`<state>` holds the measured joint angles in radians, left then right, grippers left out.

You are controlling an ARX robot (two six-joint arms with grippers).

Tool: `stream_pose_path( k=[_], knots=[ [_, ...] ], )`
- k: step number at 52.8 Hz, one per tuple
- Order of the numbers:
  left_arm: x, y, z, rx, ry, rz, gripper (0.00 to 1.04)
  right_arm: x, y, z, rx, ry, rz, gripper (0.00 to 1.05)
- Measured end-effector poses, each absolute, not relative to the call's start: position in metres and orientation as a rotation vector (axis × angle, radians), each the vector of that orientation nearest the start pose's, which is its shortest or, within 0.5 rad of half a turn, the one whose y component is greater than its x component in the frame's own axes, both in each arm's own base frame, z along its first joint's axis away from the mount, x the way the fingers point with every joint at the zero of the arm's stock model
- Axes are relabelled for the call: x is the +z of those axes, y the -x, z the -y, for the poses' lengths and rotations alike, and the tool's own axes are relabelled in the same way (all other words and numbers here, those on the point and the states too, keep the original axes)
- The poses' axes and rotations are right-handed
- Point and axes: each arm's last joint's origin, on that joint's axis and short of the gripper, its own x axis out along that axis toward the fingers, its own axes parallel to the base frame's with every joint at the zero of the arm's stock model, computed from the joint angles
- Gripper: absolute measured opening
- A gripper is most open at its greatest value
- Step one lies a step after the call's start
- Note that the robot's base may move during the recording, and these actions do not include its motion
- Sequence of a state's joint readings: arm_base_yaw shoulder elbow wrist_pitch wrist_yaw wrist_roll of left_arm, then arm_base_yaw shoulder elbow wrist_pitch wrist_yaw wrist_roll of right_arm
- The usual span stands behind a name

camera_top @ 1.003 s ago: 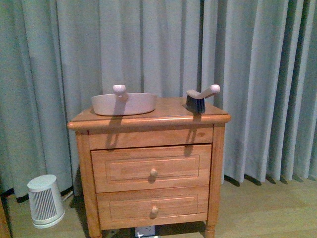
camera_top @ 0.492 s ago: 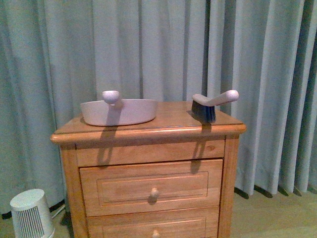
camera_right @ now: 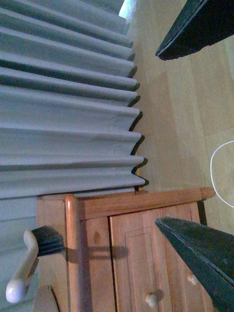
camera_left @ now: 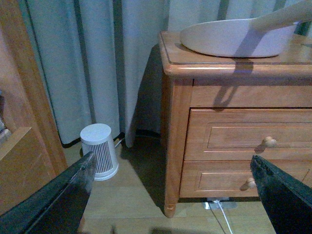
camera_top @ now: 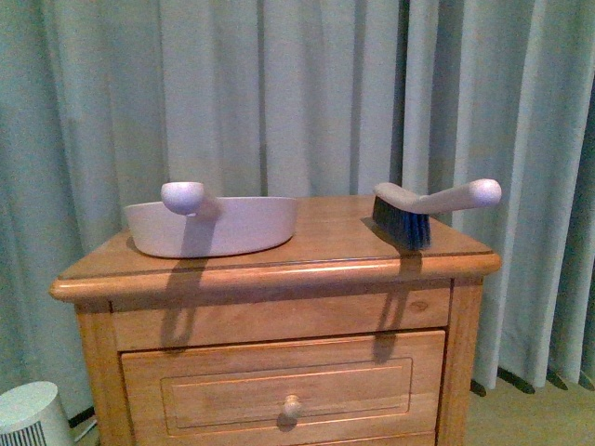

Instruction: Clean up trash

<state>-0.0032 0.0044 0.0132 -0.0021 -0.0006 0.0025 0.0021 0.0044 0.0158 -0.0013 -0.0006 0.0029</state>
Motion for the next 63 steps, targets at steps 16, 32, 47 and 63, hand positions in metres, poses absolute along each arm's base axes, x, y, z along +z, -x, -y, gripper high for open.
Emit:
stream_pose_path(
  k=[16,32,47,63],
  knots=[
    [0.168,-0.097,0.000,-0.003,-0.002,0.007,0.97,0.168,-0.097,0.000,0.002,-0.002,0.011,0.97],
    [0.168,-0.097,0.000,-0.003,-0.002,0.007,0.97,0.168,-0.097,0.000,0.003,-0.003,0.011,0.97],
    [0.182,-0.115,0.003,0.044,0.059,-0.201,0.97,0.168,-0.097,0.000,0.003,-0.003,0.011,0.97],
    [0.298,-0.241,0.046,-0.042,-0.170,-0.375,0.97,0.168,-0.097,0.000,0.003,-0.003,0.011,0.97]
  ],
)
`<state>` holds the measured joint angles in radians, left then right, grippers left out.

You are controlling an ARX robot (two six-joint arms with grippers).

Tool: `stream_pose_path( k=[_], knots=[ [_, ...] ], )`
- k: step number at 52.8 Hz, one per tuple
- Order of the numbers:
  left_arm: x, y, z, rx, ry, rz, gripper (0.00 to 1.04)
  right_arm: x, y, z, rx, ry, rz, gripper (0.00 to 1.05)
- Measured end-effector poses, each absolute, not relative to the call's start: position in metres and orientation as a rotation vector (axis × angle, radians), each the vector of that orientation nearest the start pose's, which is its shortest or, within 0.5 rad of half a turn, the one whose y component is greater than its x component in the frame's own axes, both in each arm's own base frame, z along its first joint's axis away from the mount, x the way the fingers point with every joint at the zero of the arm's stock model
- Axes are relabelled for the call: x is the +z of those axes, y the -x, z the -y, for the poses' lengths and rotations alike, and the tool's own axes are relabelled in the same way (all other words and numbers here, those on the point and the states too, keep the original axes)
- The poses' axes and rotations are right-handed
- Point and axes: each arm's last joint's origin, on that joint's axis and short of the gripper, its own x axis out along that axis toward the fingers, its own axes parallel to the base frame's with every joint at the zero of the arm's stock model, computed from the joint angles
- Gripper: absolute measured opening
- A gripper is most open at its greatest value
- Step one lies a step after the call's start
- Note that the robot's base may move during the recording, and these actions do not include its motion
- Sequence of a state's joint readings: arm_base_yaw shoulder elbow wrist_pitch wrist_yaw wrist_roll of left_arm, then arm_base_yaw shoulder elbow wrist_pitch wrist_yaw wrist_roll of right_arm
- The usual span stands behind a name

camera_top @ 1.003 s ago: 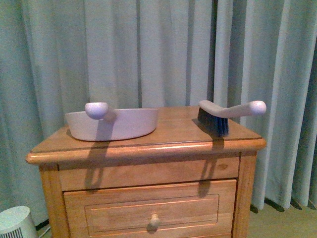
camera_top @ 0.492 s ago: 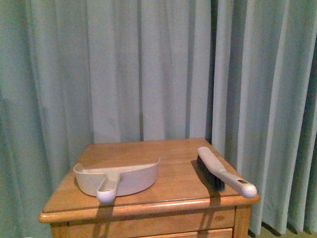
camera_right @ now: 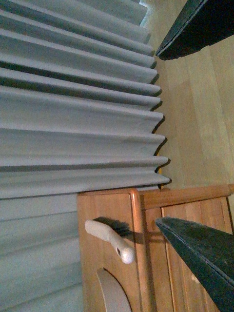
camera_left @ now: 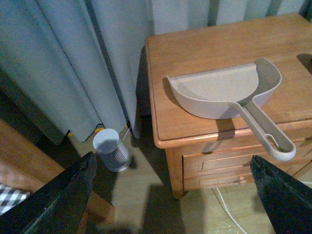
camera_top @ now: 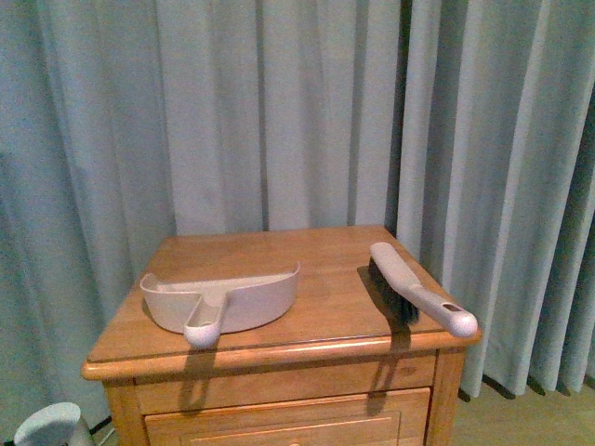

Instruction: Clean up trash

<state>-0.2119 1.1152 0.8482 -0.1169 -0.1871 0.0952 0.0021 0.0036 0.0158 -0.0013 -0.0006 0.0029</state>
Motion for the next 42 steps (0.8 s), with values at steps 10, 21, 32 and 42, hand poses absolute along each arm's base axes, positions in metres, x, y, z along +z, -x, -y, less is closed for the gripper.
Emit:
stream_pose_path(
  k=[10,21,32,42],
  knots=[
    [0.325,-0.290,0.095,-0.087,-0.277,-0.467,0.97,0.168,-0.097,0.000,0.003,-0.003,0.011,0.97],
    [0.312,-0.316,0.147,-0.182,-0.290,-0.567,0.97,0.168,-0.097,0.000,0.003,-0.003,0.011,0.97],
    [0.279,-0.339,0.175,-0.192,-0.261,-0.680,0.97,0.168,-0.097,0.000,0.003,-0.003,0.011,0.97],
    [0.258,-0.356,0.186,-0.177,-0.231,-0.731,0.97,0.168,-0.097,0.000,0.003,-0.003,0.011,0.97]
  ],
)
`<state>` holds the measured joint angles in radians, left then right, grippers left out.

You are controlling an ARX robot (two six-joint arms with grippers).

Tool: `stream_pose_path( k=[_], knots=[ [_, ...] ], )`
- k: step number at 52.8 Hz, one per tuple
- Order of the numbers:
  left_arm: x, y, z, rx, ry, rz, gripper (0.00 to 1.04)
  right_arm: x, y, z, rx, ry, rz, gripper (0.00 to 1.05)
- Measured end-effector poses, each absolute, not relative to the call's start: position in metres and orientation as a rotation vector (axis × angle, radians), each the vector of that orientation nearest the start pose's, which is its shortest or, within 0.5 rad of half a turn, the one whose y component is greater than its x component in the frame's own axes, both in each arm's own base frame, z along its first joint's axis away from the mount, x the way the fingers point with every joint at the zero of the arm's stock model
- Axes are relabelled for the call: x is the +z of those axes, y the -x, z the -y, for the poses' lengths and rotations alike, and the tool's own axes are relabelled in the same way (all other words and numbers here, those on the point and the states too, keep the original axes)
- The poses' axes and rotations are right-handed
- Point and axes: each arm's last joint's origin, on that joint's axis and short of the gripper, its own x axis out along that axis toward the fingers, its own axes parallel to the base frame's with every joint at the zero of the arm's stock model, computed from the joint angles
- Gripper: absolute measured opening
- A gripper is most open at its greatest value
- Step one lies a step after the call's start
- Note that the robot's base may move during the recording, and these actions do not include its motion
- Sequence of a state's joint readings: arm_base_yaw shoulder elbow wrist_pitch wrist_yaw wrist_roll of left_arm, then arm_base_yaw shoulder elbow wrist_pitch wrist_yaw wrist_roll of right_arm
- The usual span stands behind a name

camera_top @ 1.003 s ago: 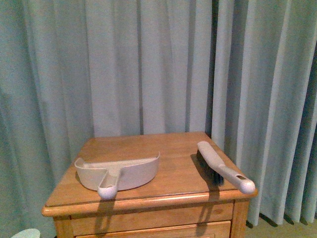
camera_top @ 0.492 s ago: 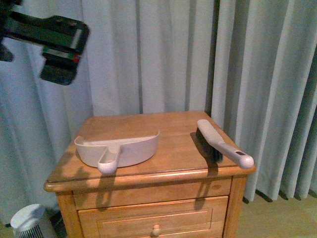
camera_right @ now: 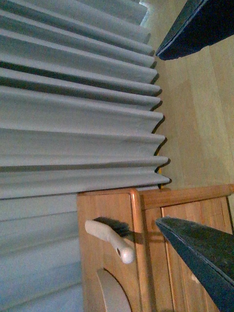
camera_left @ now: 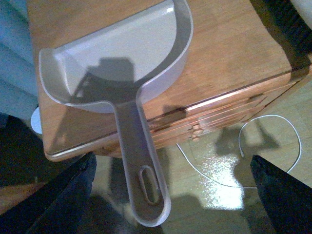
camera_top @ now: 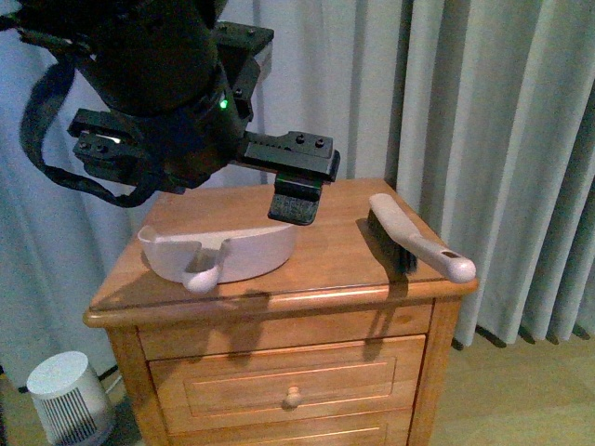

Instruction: Clean up trash

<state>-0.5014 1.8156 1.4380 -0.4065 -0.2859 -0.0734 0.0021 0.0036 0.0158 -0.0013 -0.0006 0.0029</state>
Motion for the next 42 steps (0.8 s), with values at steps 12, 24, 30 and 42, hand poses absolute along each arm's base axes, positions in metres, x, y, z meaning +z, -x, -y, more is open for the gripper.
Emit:
stream_pose_path(
  k=[12,24,30,42],
  knots=[
    [0.226,-0.371,0.191,-0.163,-0.187,-0.813,0.97,0.168,-0.097,0.000,0.003,-0.003,0.011,0.97],
    [0.210,-0.390,0.186,-0.122,-0.170,-0.841,0.97,0.168,-0.097,0.000,0.003,-0.003,0.011,0.97],
    [0.205,-0.397,0.182,-0.106,-0.166,-0.850,0.97,0.168,-0.097,0.000,0.003,-0.002,0.011,0.97],
    [0.201,-0.401,0.178,-0.097,-0.161,-0.847,0.97,0.168,-0.097,0.000,0.003,-0.003,0.011,0.97]
  ],
)
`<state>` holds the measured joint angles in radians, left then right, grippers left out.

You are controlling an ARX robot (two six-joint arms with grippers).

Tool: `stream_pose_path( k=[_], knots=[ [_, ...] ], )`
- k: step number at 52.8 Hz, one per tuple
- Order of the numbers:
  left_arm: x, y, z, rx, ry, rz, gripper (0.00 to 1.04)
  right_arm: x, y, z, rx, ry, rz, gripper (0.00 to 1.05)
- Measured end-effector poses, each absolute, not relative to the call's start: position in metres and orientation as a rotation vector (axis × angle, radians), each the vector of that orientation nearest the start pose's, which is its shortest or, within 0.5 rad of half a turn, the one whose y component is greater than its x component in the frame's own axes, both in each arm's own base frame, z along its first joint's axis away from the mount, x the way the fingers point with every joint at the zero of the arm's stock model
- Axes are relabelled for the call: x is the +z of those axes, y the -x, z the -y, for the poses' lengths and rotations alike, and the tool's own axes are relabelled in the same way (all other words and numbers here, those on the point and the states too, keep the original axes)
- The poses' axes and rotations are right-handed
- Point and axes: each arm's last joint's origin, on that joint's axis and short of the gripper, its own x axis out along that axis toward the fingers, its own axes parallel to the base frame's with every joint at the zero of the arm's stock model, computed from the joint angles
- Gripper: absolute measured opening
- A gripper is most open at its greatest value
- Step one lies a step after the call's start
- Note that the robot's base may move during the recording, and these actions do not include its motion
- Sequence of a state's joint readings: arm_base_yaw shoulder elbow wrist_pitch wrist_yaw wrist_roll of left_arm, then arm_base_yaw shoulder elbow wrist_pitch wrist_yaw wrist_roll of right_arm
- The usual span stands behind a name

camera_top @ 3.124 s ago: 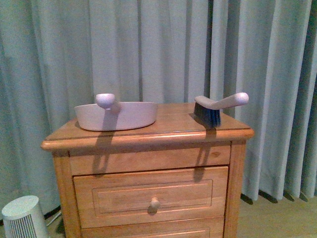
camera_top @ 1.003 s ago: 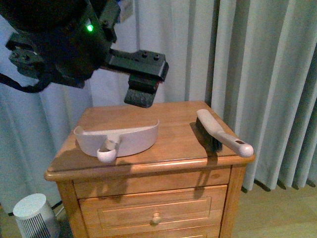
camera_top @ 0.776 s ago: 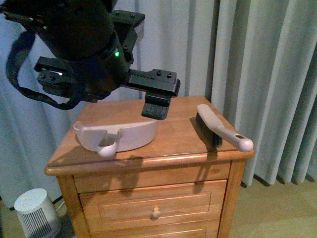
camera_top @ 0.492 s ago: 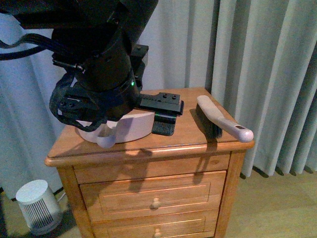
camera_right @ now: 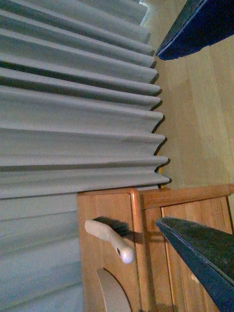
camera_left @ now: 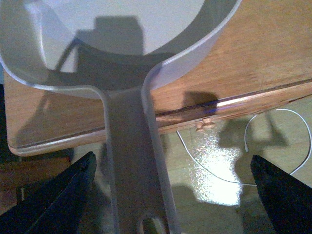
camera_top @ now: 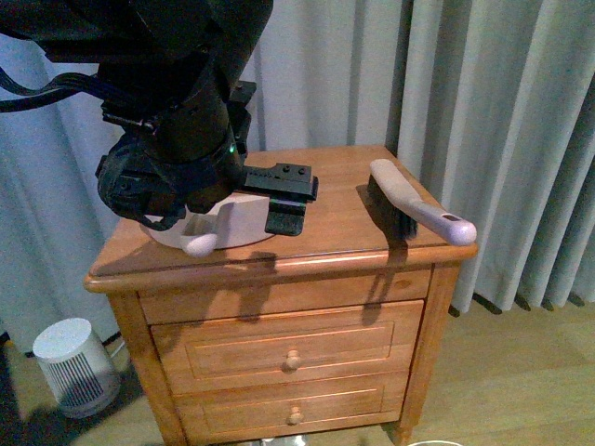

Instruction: Clean up trash

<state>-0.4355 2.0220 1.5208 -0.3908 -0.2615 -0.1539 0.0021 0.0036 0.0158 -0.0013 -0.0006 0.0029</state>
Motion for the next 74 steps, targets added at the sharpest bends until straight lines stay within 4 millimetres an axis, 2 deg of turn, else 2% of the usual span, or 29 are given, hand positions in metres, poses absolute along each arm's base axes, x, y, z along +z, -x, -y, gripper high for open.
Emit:
stream_pose_path(
  k=[29,37,44,48,58,74],
  knots=[
    [0.176,-0.411,0.163,-0.069,-0.182,-0.872,0.97,0.168,-0.097,0.000,0.003,-0.003,0.011,0.97],
    [0.175,-0.412,0.159,-0.057,-0.191,-0.873,0.97,0.168,-0.097,0.000,0.003,-0.003,0.011,0.97],
    [0.175,-0.412,0.158,-0.058,-0.199,-0.872,0.77,0.168,-0.097,0.000,0.003,-0.002,0.011,0.97],
    [0.175,-0.412,0.158,-0.061,-0.206,-0.872,0.60,0.168,-0.097,0.000,0.003,-0.003,0.011,0.97],
    [0.175,-0.413,0.157,-0.056,-0.220,-0.867,0.30,0.168,-0.097,0.000,0.003,-0.003,0.011,0.97],
    [0.176,-0.412,0.155,-0.055,-0.242,-0.844,0.27,0.168,-0.097,0.000,0.003,-0.003,0.011,0.97]
  ],
)
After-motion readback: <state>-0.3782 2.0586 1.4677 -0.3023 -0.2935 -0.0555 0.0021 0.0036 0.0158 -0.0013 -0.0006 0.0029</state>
